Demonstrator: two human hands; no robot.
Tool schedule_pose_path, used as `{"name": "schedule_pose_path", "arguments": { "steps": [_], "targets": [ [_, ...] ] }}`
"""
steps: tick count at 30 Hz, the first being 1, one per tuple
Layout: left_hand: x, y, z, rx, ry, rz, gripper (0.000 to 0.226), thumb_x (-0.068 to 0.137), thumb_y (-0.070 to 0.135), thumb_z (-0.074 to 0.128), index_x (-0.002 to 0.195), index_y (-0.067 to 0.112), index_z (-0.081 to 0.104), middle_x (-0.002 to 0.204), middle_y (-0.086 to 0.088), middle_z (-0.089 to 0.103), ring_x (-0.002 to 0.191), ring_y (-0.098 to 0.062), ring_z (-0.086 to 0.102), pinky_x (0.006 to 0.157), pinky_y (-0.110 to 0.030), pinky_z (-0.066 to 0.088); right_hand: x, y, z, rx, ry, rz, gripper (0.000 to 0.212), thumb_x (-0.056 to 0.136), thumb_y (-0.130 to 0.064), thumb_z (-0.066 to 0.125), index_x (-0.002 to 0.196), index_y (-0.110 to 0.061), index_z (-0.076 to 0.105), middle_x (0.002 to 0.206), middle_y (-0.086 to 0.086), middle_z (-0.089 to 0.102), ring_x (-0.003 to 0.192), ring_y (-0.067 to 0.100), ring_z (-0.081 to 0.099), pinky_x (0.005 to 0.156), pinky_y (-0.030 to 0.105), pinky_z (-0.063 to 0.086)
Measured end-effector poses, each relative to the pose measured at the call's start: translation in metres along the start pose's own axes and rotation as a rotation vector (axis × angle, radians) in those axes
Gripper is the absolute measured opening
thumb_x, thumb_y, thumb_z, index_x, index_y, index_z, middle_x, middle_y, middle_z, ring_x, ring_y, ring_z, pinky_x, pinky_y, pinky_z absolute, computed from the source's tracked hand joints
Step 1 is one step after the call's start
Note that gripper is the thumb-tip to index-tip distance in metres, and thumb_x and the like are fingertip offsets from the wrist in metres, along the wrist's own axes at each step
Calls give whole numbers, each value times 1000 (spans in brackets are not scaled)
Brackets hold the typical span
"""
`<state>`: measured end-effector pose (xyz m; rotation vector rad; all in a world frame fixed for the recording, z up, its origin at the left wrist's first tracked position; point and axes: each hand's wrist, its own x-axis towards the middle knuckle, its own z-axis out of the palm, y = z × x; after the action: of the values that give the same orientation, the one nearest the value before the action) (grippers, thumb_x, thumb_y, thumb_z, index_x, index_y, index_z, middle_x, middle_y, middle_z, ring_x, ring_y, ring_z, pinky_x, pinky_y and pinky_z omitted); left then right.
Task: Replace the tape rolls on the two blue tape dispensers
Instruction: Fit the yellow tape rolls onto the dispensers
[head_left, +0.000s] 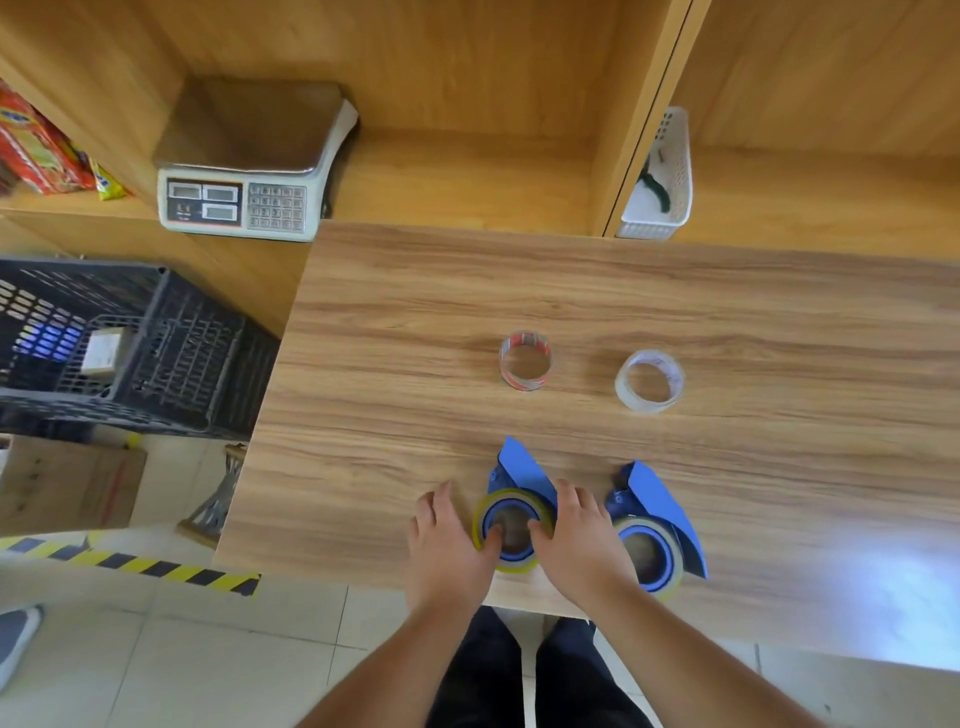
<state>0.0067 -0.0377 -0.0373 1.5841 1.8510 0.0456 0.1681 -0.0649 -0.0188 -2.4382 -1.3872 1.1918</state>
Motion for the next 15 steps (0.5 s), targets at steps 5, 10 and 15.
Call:
{"name": "schedule_pose_path", "arguments": {
  "steps": [5, 10, 15],
  "targets": [
    [11, -1, 2, 0, -59, -17, 84, 85, 52, 70, 152, 26, 28, 155, 3, 33, 137, -24, 43, 95, -42, 52, 6, -4, 5, 2, -35, 52, 66, 98, -42, 51, 154, -17, 27, 143, 7, 48, 129, 28, 49, 100, 39, 49],
    [19, -2, 4, -34, -155, -28, 67, 88, 47, 67, 145, 23, 41, 141, 3, 46, 119, -21, 57, 89, -37, 54, 8, -6, 5, -1, -33, 81, 62, 98, -40, 54, 151, -18, 30, 139, 7, 49, 124, 27, 53, 93, 37, 51],
    [24, 3, 5, -89, -227, 8, 42, 91, 38, 68, 129, 24, 56, 118, 5, 57, 87, -9, 62, 71, -25, 50, 11, -7, 7, -14, -34, 96, 56, 96, -36, 58, 144, -18, 36, 131, 6, 52, 117, 27, 56, 90, 38, 54]
  ]
}}
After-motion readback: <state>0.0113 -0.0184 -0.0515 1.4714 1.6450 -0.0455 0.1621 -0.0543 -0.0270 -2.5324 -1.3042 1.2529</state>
